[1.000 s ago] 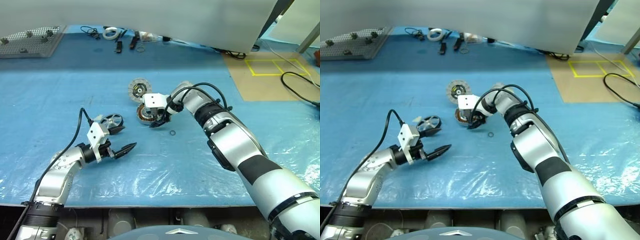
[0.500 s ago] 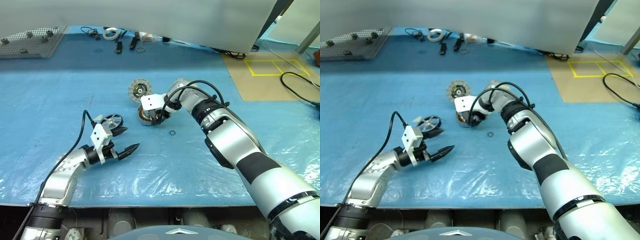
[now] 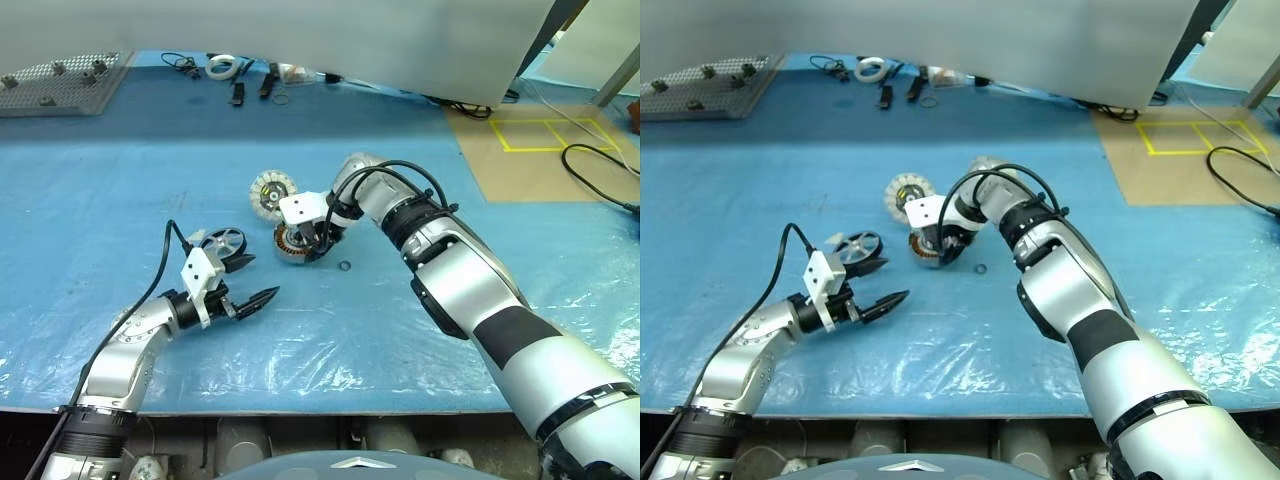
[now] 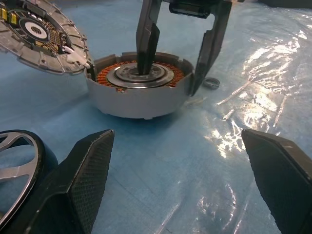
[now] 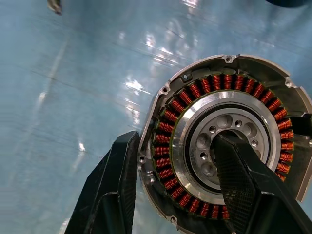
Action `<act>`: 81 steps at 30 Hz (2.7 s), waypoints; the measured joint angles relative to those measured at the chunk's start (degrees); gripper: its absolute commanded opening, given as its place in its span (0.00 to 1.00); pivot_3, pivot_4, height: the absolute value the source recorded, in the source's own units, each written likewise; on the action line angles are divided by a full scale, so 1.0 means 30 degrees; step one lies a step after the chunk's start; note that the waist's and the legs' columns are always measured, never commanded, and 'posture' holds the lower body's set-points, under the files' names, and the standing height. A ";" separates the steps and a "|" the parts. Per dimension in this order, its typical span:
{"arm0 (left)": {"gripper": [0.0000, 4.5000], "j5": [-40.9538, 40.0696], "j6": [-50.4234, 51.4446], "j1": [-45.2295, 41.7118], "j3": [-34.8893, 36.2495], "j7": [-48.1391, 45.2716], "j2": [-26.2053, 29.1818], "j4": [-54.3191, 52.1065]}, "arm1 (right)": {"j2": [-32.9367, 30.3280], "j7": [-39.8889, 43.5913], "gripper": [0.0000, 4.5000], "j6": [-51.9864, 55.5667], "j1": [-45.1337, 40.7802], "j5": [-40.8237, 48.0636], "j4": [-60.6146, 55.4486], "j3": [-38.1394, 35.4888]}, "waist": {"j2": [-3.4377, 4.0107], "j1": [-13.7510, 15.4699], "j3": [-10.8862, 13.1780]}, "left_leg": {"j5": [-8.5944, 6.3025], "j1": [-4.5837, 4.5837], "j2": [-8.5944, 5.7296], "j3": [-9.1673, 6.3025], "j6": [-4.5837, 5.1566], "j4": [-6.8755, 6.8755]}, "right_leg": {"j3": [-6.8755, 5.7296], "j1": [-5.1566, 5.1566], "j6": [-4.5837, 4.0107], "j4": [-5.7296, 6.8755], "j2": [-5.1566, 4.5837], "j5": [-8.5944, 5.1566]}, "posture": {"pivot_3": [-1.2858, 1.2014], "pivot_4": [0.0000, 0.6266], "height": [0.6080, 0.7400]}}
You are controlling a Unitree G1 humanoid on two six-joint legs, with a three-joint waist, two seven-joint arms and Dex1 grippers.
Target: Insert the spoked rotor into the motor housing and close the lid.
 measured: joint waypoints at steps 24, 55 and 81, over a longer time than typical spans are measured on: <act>0.98 -0.0019 0.0252 -0.0684 -0.0751 -0.0863 -0.0111 0.0439 | -0.4471 0.1093 0.45 1.2583 0.4595 0.4051 -1.4978 0.4934 | -0.0037 0.0023 -0.0026 | -0.0036 0.0228 -0.0025 0.0010 -0.0088 -0.0032 | 0.0058 0.0163 0.0007 0.0009 0.0012 0.0003 | 0.52 0.24 1.00; 0.98 -0.0006 0.0254 -0.0117 -0.0758 -0.0679 -0.0179 0.0384 | -0.1442 -0.0565 0.94 1.6633 0.4791 0.3272 -1.4338 0.5389 | -0.0030 -0.0436 -0.0229 | -0.0047 0.0539 -0.0003 0.0023 -0.0108 -0.0139 | 0.0135 0.0445 -0.0001 -0.0077 0.0088 -0.0007 | 0.52 0.24 1.00; 0.98 0.0014 0.0233 -0.1420 -0.0877 -0.1283 -0.0153 0.1417 | -0.2430 0.0563 0.94 1.7940 0.2910 0.4659 -1.5321 0.6418 | 0.0014 -0.0279 -0.0190 | -0.0040 0.0212 -0.0006 0.0019 -0.0123 -0.0219 | 0.0096 0.0103 0.0048 -0.0138 0.0089 0.0023 | 0.52 0.24 1.00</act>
